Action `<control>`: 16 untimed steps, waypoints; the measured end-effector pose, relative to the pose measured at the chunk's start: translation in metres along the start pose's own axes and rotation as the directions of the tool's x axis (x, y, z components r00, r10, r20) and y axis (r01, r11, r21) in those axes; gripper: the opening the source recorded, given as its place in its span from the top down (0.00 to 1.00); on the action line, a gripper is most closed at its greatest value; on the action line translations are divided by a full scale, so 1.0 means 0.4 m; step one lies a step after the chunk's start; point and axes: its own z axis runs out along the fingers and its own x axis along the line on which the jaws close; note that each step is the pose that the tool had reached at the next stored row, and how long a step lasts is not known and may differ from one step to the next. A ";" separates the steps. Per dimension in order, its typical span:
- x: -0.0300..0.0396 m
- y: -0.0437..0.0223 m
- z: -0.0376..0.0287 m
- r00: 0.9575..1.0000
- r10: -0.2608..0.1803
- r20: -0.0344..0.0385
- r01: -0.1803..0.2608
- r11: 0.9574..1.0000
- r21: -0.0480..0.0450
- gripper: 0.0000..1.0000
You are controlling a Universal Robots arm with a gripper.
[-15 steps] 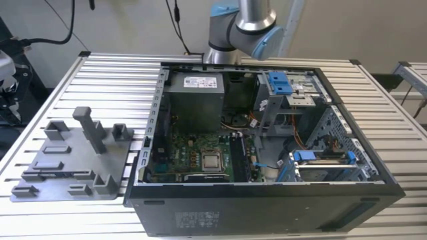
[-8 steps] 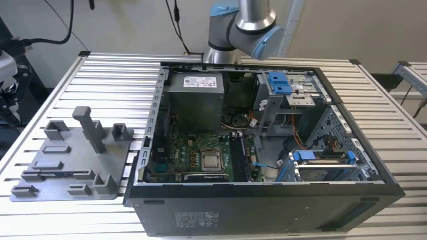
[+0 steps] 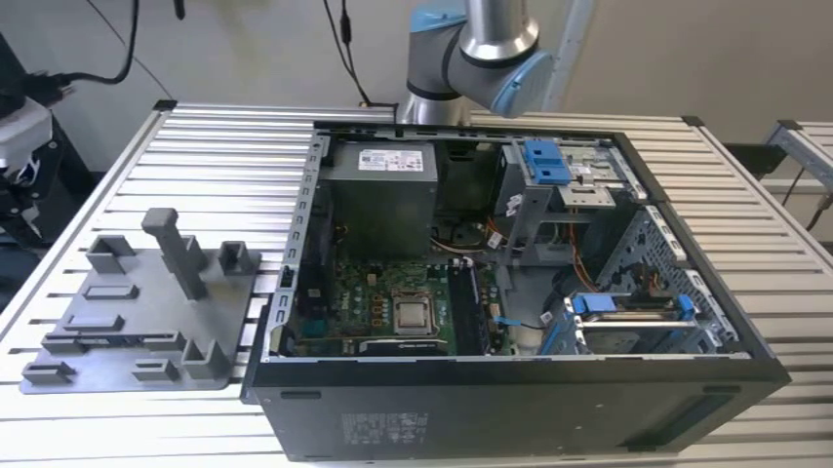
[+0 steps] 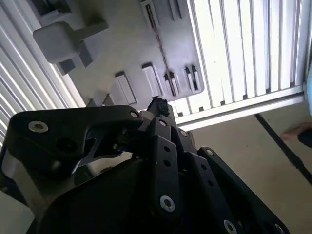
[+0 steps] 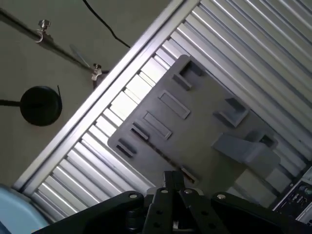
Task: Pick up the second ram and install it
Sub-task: 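Pick up the second ram and move it above second insertion slot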
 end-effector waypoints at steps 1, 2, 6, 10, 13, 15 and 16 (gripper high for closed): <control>0.000 0.000 0.001 1.000 -0.018 -0.001 0.018 1.000 0.000 0.89; 0.000 0.000 0.003 0.999 -0.036 -0.001 0.036 0.999 -0.001 0.89; 0.000 0.000 0.007 0.994 -0.107 -0.004 0.107 0.994 -0.002 0.89; 0.000 -0.001 0.010 0.984 -0.179 -0.006 0.179 0.984 -0.002 0.89; 0.000 -0.001 0.012 0.972 -0.233 -0.005 0.233 0.972 -0.001 0.89; 0.000 -0.001 0.013 0.963 -0.268 -0.005 0.268 0.963 0.000 0.89; 0.000 -0.001 0.013 0.958 -0.287 -0.005 0.287 0.958 0.001 0.89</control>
